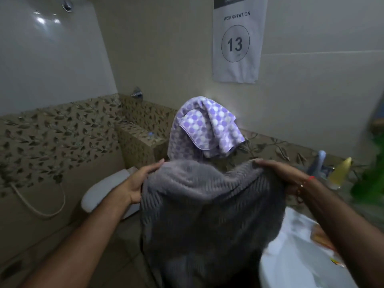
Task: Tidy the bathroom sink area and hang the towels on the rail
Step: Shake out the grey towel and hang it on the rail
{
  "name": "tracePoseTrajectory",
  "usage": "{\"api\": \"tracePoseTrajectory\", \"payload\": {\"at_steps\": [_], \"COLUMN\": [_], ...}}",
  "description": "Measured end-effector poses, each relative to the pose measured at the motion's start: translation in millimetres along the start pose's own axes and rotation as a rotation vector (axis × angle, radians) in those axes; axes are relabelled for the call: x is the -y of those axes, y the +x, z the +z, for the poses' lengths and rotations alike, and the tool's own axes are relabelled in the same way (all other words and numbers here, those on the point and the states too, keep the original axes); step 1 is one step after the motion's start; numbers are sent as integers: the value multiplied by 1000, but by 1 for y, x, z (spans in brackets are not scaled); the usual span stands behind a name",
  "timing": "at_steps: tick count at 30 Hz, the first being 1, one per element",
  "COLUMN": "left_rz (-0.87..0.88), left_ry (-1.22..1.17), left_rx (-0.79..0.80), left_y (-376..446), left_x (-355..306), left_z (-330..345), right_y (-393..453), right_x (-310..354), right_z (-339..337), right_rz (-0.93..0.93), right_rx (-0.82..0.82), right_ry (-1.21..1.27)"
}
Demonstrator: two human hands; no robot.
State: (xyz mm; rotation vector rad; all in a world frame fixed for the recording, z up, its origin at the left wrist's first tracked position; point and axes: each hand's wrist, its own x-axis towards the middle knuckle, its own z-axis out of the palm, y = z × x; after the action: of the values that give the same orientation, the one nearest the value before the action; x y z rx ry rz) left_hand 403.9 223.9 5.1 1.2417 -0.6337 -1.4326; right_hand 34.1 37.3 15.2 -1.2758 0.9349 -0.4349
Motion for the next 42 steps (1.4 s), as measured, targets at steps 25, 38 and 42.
{"api": "tracePoseTrajectory", "payload": {"at_steps": [25, 38, 42], "left_rz": [269, -157, 293], "left_ry": [1185, 183, -161], "left_rx": [-954, -425, -420], "left_y": [-5, -6, 2], "left_x": [-76, -25, -63], "left_z": [-104, -69, -76], "right_y": [-28, -21, -12], "right_x": [90, 67, 90], "right_z": [-50, -14, -23], "right_rz": [-324, -54, -474], "right_rx": [-353, -234, -216], "right_ry": [466, 188, 619]}}
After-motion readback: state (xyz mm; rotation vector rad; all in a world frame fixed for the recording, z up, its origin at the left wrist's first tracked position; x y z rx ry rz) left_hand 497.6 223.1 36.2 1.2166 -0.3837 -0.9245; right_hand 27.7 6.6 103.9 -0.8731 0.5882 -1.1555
